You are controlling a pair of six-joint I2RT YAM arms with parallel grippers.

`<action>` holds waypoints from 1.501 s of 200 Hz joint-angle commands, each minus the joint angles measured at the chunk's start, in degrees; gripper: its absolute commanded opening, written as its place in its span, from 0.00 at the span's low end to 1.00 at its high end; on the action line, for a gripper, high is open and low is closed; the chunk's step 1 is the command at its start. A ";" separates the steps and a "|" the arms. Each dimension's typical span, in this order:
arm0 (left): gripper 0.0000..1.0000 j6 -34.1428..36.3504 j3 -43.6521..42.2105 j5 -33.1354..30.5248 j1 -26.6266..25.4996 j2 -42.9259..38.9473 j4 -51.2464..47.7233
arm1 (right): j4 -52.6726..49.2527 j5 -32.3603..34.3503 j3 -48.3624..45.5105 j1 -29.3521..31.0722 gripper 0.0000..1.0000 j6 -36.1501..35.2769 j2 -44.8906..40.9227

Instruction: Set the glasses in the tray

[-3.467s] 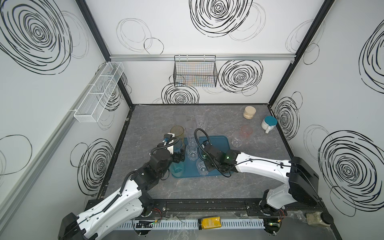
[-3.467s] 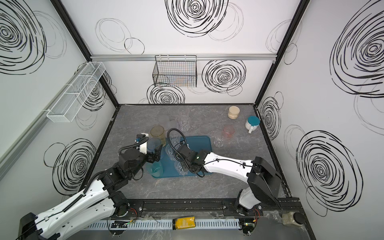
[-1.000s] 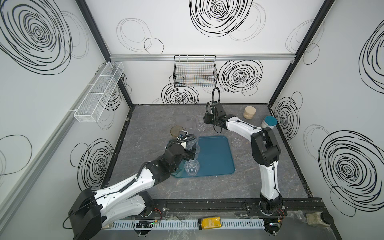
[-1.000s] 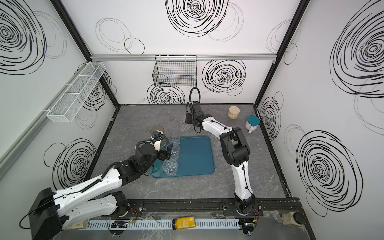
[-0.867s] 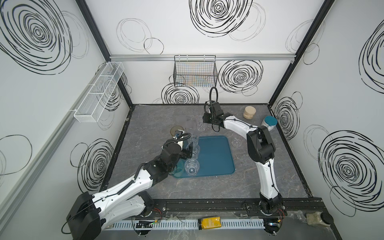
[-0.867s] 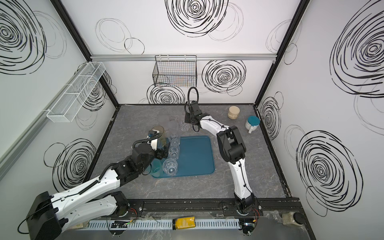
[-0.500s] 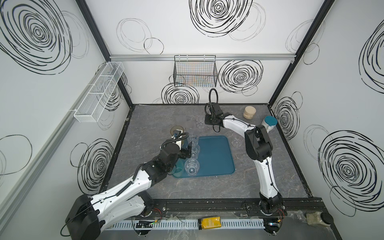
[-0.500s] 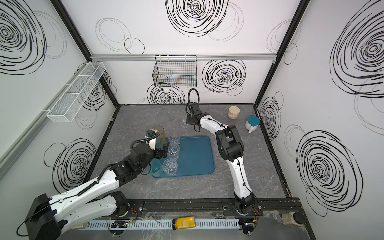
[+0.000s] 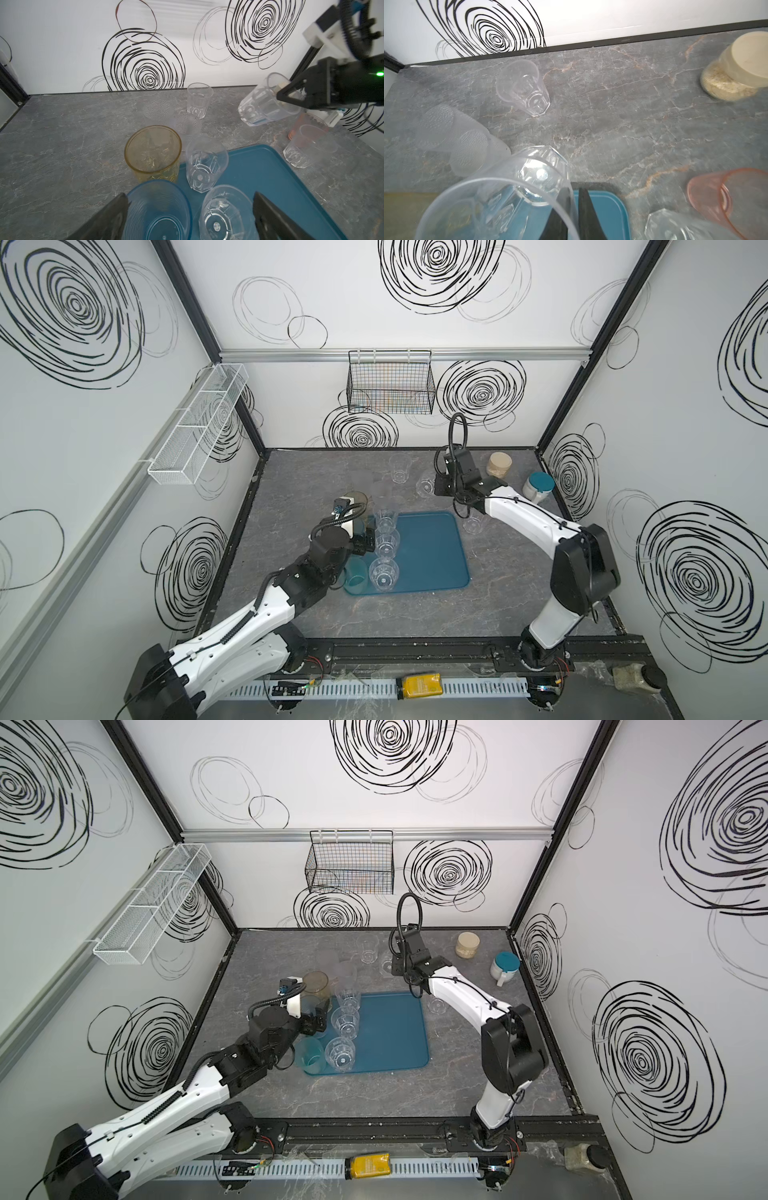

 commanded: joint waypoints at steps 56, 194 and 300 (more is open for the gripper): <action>0.96 -1.05 -2.26 1.21 2.03 -0.90 2.44 | -5.03 3.78 -6.59 6.86 0.01 -3.77 -1.54; 0.96 -1.29 -3.18 -0.02 2.13 -2.58 1.06 | -8.36 5.16 5.81 7.92 0.11 -4.85 14.60; 0.96 -1.35 -3.31 -0.42 1.79 -2.24 0.95 | -8.92 3.18 7.08 7.45 0.29 -3.36 11.25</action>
